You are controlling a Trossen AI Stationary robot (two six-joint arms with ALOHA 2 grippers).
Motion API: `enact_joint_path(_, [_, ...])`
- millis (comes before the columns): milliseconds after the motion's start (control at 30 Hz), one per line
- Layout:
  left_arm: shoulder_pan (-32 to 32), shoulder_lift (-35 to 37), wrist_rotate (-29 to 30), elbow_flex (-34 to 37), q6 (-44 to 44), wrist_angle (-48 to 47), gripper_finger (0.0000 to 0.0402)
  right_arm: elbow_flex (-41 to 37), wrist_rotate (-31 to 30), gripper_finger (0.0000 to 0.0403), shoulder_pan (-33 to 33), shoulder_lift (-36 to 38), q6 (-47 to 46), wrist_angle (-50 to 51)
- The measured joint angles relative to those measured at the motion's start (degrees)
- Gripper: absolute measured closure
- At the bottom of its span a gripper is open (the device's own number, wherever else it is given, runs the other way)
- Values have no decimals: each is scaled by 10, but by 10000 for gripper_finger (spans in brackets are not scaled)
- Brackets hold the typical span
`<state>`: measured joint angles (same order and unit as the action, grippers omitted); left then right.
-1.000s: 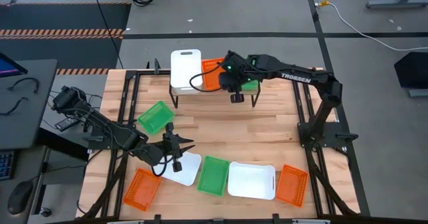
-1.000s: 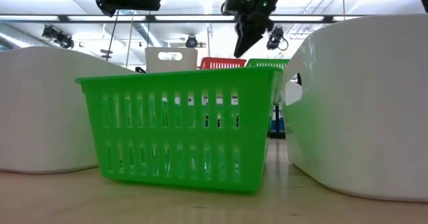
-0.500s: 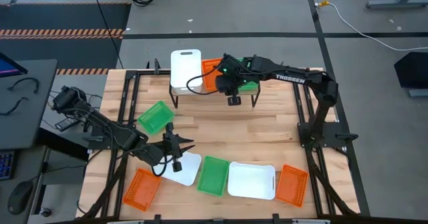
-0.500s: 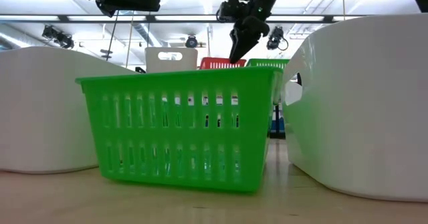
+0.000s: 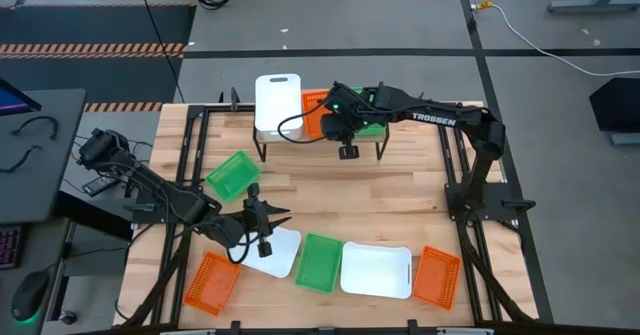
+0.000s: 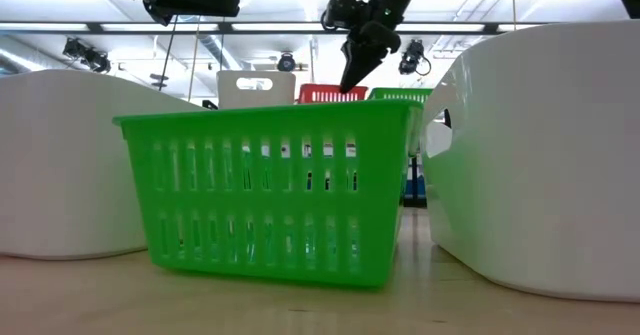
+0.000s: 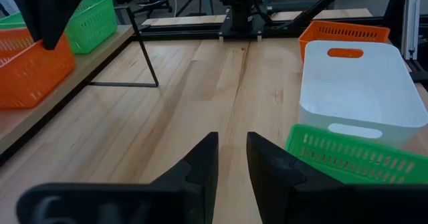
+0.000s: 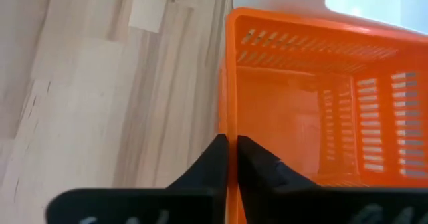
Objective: Stack baskets on shelf by color
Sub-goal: Put the top orange bin on the shelf
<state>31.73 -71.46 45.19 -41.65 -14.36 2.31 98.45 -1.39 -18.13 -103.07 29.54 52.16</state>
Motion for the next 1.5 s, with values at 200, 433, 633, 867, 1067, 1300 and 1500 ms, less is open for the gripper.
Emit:
enact_joint_path(200, [0,0,0,0,0,0,315,0,0,383,0,0,-19,-7])
enact_joint_path(433, [0,0,0,0,0,0,316,0,0,382,2,0,-43,-11])
enact_joint_path(633, [0,0,0,0,0,0,314,0,1,382,2,0,-69,-11])
enact_joint_path(867, [0,0,0,0,0,0,317,0,0,381,2,0,-89,-11])
enact_joint_path(1067, [0,0,0,0,0,0,312,0,0,379,2,0,-89,-11])
enact_joint_path(1300, [0,0,0,0,0,0,318,0,1,338,2,0,-101,-16])
enact_joint_path(1500, [0,0,0,0,0,0,312,0,1,301,2,0,-112,-17])
